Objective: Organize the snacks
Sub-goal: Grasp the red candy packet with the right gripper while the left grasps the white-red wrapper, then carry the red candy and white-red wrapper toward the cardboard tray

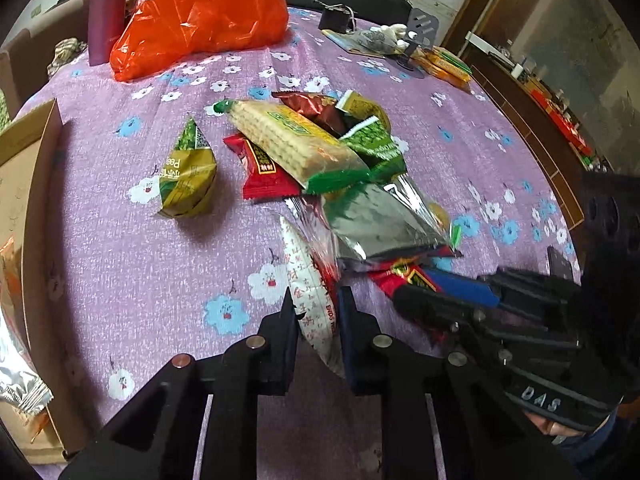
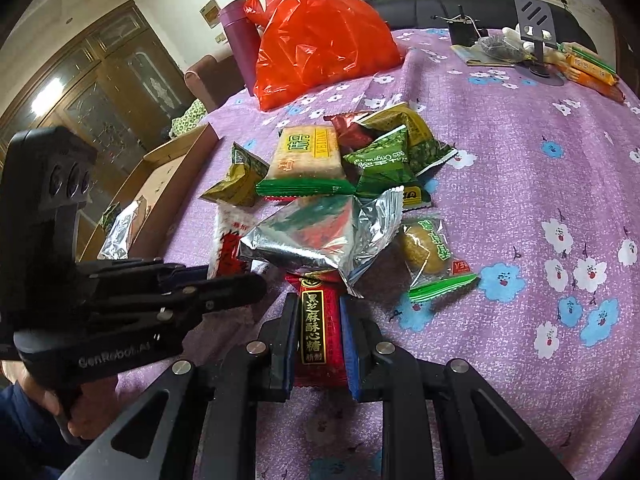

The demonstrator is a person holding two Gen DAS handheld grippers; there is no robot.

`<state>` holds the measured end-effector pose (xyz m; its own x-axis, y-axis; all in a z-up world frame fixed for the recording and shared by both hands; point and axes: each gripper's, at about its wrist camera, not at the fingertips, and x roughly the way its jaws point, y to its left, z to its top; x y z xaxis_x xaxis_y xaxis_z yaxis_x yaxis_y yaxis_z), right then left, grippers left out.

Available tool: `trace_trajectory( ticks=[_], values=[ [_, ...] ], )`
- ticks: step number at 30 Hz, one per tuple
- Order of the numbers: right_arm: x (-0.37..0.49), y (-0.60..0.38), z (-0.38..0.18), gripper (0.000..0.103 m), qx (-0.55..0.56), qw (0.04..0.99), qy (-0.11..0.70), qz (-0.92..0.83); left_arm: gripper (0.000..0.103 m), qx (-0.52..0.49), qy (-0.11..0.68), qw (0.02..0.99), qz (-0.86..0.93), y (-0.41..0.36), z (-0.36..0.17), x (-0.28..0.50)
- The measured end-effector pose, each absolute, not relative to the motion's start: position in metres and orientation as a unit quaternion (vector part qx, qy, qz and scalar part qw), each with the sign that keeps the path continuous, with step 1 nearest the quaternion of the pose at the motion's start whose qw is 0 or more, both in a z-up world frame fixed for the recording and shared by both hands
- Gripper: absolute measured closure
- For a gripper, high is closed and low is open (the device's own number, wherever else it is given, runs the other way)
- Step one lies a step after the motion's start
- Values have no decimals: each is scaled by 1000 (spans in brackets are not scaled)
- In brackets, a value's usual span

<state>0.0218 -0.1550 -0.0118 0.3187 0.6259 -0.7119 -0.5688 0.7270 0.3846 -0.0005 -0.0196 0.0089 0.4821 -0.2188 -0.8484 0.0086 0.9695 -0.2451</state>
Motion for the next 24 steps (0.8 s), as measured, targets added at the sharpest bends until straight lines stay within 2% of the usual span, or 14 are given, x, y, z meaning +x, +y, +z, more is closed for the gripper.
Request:
trace_trajectory(
  ticks=[15, 24],
  values=[
    [21, -152, -12, 82, 19, 812, 450, 370, 86, -103, 501, 858, -54, -18, 9, 13],
    [12, -147, -7, 82, 18, 808, 439, 393, 87, -104, 495, 861, -47, -10, 12, -5]
  ],
)
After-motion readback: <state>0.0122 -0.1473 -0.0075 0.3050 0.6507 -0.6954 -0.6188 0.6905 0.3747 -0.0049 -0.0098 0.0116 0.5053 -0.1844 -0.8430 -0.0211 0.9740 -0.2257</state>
